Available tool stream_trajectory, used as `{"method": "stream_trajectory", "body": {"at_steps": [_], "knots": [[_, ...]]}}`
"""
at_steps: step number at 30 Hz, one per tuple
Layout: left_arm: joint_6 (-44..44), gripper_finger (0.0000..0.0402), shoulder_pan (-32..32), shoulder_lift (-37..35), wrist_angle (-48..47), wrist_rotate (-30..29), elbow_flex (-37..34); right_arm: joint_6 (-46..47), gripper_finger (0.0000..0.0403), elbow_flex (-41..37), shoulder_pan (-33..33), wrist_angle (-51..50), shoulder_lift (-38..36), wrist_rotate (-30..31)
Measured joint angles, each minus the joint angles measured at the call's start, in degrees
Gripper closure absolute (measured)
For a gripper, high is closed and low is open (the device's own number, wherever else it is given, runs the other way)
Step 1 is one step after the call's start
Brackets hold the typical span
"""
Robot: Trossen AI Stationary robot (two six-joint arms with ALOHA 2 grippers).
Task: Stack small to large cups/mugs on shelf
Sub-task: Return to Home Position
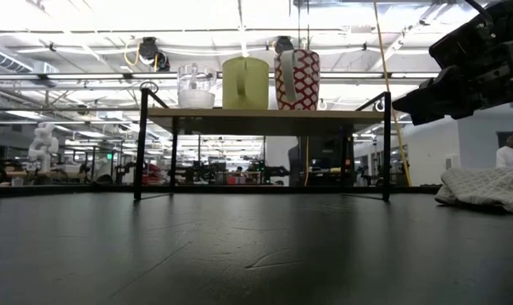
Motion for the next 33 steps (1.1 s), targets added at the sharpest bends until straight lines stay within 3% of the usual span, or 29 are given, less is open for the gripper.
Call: {"method": "stream_trajectory", "body": {"at_steps": [8, 15, 24, 33], "knots": [[-4.4, 0.0401, 3.1, -18.3, 23.6, 4.7, -31.2, 1.1, 0.0403, 0.0, 0.0, 0.2, 0.0, 0.0], [-6.7, 0.0401, 2.1, -33.0, 38.9, 5.6, -51.7, 1.1, 0.0403, 0.0, 0.0, 1.0, 0.0, -1.6], [-9.1, 0.0401, -0.6, -47.0, 46.8, 4.1, -67.2, -0.3, 0.0403, 0.0, 0.8, 7.1, 0.0, -4.2], [-10.3, 0.0401, -1.1, -57.6, 51.4, -0.4, -79.4, -0.2, 0.0403, 0.0, 0.7, 9.2, 0.0, 3.4]]}}
